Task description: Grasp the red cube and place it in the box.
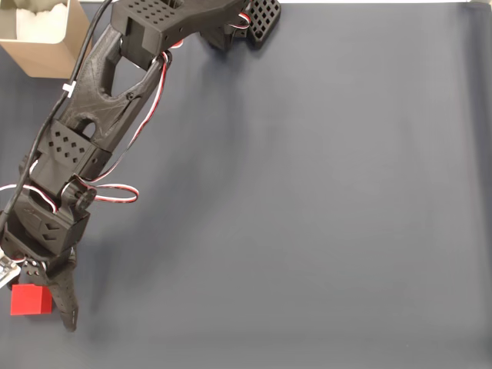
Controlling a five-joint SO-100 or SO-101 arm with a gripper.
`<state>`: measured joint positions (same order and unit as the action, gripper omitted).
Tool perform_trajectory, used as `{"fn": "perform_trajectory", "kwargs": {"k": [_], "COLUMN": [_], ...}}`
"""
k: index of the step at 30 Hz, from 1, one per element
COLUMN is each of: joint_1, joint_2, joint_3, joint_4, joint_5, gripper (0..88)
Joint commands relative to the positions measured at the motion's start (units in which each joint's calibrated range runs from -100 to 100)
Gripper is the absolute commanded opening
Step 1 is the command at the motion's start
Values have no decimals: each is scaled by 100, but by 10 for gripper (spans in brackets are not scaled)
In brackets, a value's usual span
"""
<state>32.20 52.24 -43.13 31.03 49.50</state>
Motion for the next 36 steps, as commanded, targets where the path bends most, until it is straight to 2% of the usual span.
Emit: {"fn": "perform_trajectory", "kwargs": {"k": [1, 36], "joint_1": [-87, -336], "joint_2": [-180, -770], "joint_3": [-267, 389], "joint_4": [-53, -4], "joint_5": [-93, -190], "gripper": [419, 419]}}
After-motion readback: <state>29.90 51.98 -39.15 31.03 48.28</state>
